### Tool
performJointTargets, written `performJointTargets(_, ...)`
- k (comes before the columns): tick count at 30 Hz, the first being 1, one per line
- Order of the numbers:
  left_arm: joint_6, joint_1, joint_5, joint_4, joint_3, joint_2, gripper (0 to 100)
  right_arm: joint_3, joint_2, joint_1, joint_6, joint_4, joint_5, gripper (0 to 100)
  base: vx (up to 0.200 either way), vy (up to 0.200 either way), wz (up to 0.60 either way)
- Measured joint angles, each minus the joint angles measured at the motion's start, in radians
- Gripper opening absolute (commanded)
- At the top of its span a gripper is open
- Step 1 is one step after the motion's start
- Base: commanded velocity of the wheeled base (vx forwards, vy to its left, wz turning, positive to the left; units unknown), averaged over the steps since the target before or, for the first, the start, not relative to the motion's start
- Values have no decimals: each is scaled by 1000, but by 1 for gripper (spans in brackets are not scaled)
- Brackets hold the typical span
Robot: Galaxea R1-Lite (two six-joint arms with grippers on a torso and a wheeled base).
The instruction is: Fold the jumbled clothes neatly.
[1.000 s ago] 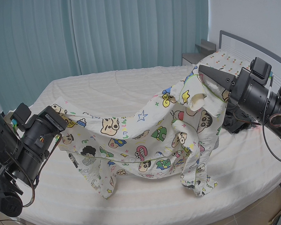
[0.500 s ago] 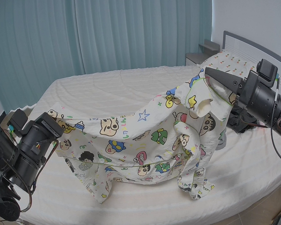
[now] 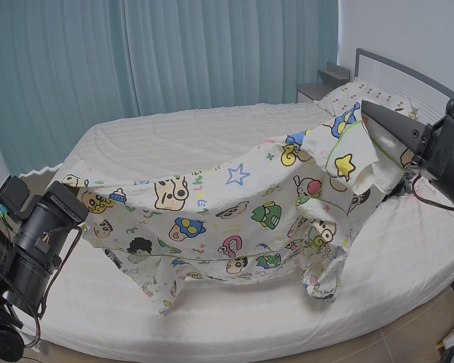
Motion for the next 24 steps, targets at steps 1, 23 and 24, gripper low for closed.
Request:
performJointTargets(1, 1, 0, 0, 0, 3, -4, 0, 0, -13, 0, -1, 22, 0, 0, 0, 0, 0)
performJointTargets(23, 0, -12, -10, 17, 113, -108, 0, -15, -76, -42, -3, 120, 15, 0, 0, 0, 0)
performJointTargets(24, -1, -15, -10, 17, 126, -108, 0, -10, -68, -58, -2, 120, 19, 0, 0, 0, 0)
